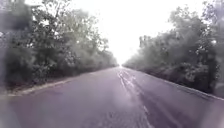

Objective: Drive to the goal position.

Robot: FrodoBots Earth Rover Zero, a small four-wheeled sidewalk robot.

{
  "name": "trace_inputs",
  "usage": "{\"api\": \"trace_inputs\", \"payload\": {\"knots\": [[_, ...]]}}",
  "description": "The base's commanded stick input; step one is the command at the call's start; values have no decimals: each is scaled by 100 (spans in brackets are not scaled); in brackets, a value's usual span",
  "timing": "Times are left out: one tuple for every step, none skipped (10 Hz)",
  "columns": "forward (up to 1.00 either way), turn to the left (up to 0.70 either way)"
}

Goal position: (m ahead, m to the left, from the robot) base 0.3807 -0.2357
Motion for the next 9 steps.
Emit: {"api": "trace_inputs", "payload": {"knots": [[100, -14], [100, -10], [100, -5], [100, -1], [100, 0], [100, 0], [100, 0], [100, 0], [100, 0]]}}
